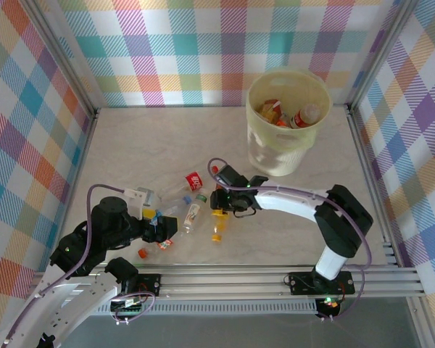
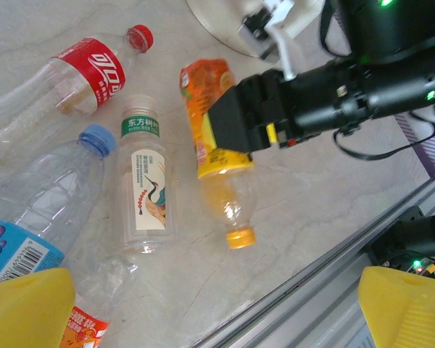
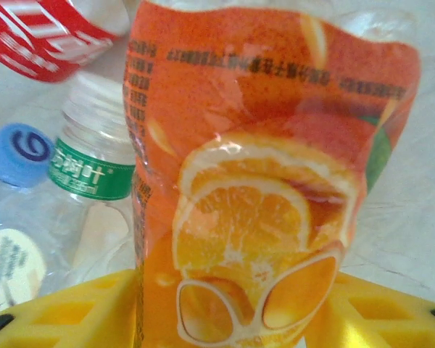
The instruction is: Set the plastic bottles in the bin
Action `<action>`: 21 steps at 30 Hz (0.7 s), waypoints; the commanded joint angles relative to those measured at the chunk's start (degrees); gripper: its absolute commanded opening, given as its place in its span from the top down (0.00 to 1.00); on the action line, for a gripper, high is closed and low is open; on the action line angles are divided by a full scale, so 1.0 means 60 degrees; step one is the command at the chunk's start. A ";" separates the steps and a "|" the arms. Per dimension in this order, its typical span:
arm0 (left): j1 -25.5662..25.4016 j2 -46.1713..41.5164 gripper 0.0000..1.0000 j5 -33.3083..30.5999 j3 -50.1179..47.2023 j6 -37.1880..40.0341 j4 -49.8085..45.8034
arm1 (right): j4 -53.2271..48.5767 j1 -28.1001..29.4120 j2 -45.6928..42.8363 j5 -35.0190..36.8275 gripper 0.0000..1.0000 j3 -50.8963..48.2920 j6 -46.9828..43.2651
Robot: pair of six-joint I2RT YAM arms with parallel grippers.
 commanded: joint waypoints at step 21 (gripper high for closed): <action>-0.0050 -0.0037 0.00 0.0312 -0.0012 0.0222 0.0173 | -0.3326 -0.1796 -0.2401 -0.0975 0.45 0.4012 -0.3500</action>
